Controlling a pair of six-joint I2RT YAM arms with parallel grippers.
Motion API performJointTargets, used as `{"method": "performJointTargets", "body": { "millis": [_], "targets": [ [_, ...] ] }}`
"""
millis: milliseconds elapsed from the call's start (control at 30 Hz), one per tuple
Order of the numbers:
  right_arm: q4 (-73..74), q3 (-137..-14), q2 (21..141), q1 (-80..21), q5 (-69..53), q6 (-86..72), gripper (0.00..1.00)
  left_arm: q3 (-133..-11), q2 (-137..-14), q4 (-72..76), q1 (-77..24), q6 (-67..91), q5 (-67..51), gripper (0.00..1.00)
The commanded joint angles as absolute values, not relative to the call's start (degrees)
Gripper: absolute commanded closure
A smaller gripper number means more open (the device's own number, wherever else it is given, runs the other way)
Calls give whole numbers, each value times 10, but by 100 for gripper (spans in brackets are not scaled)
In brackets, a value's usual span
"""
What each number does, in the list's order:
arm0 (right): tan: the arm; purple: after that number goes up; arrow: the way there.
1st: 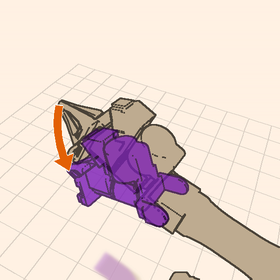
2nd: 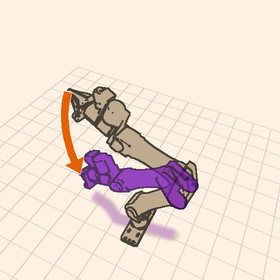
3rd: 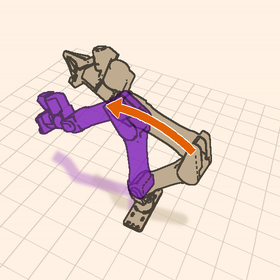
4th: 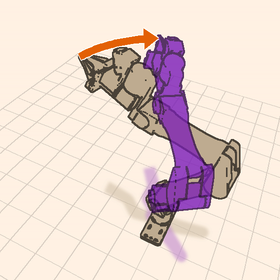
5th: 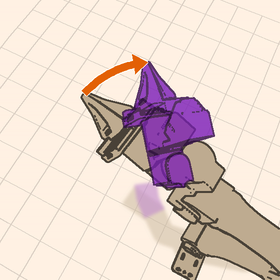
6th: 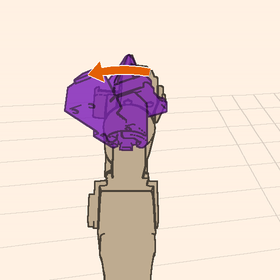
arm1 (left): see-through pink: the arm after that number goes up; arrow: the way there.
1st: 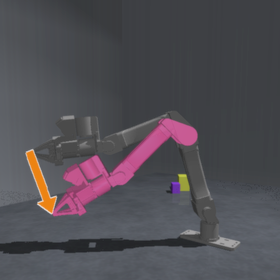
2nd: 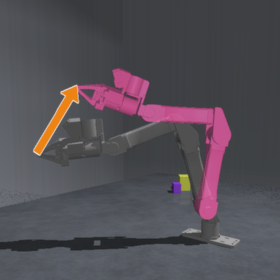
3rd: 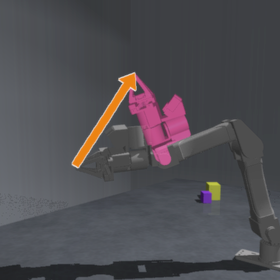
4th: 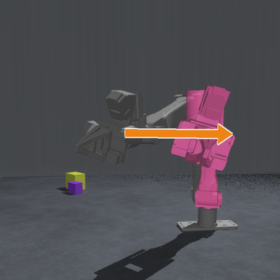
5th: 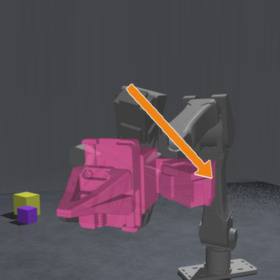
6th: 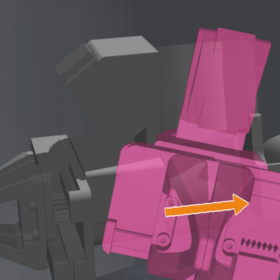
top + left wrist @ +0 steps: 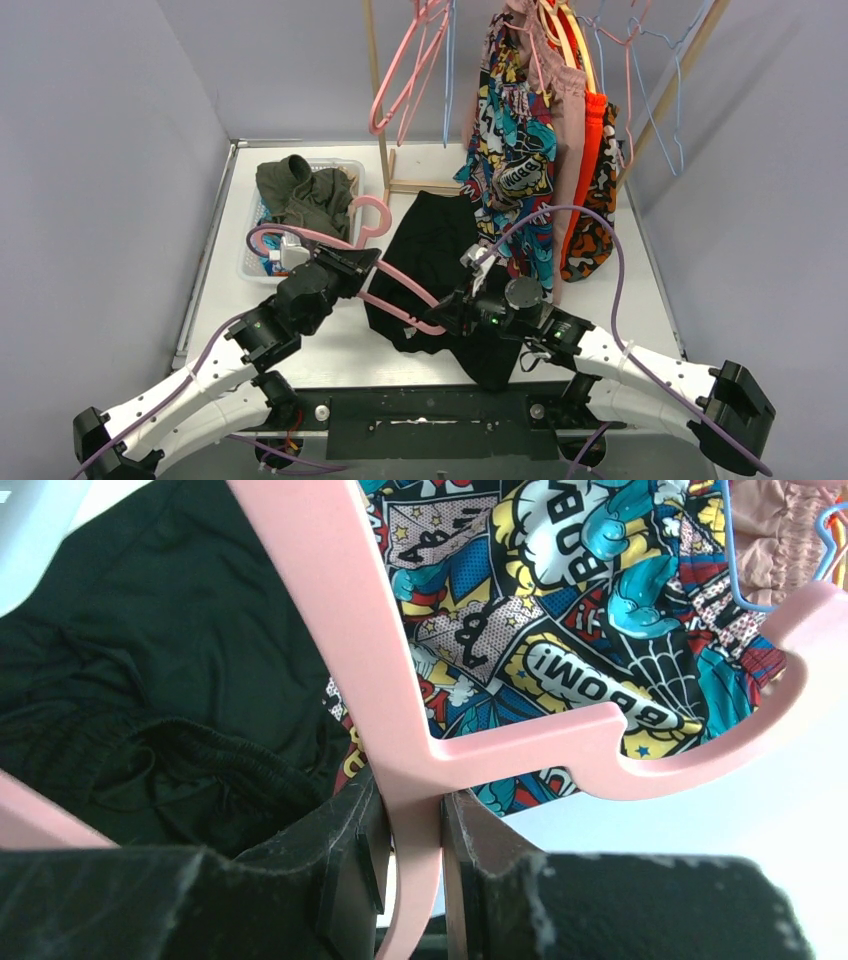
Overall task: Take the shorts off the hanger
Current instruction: Place the hanger on the clothes rod.
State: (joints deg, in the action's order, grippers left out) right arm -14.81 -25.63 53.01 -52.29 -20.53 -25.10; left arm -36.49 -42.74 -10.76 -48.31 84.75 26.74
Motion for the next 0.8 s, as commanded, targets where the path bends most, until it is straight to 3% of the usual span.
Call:
{"method": "performJointTargets", "body": {
  "millis": [0, 67, 300, 433, 767],
  "targets": [
    [-188, -282, 518, -527, -198, -255, 89, -349, -404, -41, -475, 866, 259, 100],
    [-188, -273, 500, -528, -178, -266, 100, -342, -401, -38, -474, 867, 256, 100],
    [-129, -246, 417, -528, -92, -315, 100, -335, -421, 9, -465, 806, 209, 61],
    [-99, -230, 370, -528, -26, -351, 100, -356, -447, 41, -460, 742, 161, 44],
    [4, -229, 261, -527, 99, -374, 100, -394, -469, 45, -455, 650, 127, 37]
  ]
}}
